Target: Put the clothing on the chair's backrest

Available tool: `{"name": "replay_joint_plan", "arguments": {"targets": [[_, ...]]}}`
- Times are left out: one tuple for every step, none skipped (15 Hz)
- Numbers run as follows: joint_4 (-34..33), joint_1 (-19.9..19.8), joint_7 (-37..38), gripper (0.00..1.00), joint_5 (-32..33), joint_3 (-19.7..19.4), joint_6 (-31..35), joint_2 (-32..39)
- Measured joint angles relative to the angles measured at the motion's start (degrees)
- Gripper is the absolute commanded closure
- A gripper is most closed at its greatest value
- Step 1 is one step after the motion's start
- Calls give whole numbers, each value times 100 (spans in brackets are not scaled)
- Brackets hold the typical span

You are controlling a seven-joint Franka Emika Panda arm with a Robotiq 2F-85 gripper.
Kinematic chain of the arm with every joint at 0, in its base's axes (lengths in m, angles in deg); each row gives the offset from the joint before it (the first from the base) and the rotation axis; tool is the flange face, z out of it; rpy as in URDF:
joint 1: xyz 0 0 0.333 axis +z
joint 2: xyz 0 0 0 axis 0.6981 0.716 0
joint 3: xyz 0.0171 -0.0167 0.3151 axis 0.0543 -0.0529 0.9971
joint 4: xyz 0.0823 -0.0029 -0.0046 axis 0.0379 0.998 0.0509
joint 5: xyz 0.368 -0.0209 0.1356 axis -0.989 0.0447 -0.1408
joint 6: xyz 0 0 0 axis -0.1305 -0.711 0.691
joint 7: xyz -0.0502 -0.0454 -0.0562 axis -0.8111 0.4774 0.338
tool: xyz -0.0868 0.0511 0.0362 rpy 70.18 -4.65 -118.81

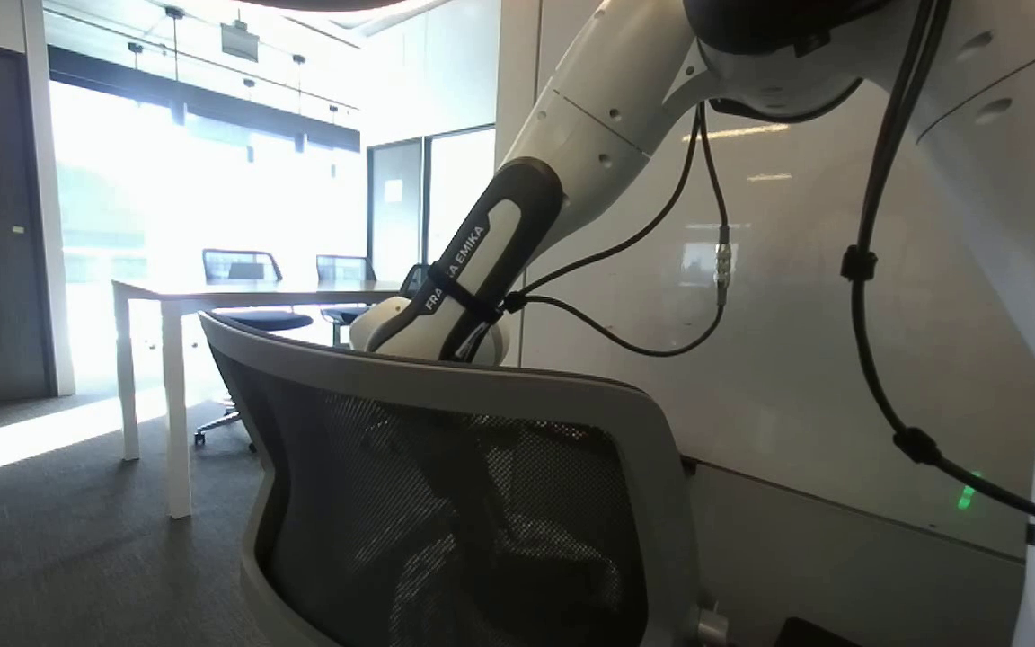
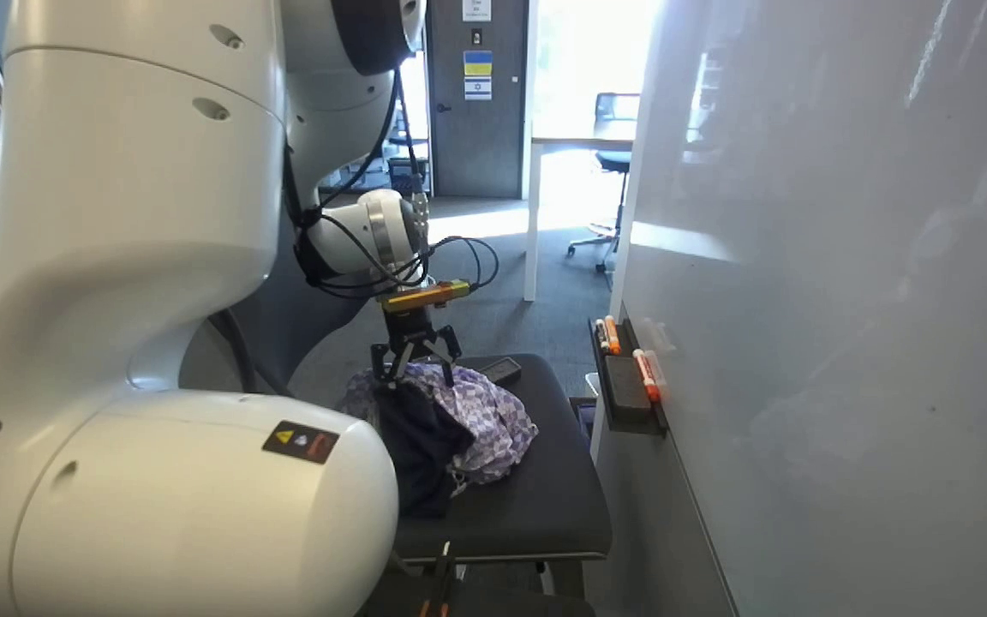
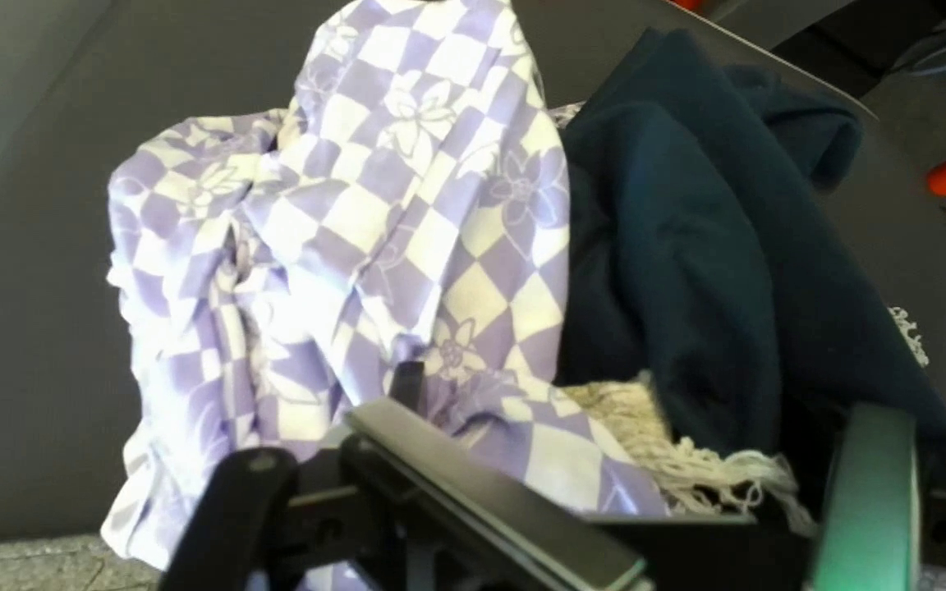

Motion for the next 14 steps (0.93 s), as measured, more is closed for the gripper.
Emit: {"name": "replay_joint_plan", "arguments": {"targets": [[14, -2, -93, 0, 112, -10, 54, 23], [28, -9, -185, 0, 260, -34, 125, 56], [45, -38, -290, 0, 410, -68, 251, 99], [63, -89, -408, 0, 500, -101, 375, 147], [80, -158, -537, 0, 535, -129, 495, 192], [97, -240, -653, 25, 551, -161, 621, 235], [114, -323, -759, 26, 553, -185, 734, 271], [124, -395, -855, 34, 553, -198, 799, 292], [137, -452, -936, 42, 560, -207, 858, 301], [149, -494, -1012, 51, 561, -212, 901, 304], [158, -525, -1067, 57, 561, -213, 928, 305], [165, -546, -1112, 64, 561, -213, 940, 305], [169, -560, -1144, 73, 561, -213, 943, 304], [171, -570, -1153, 80, 560, -212, 943, 304]]}}
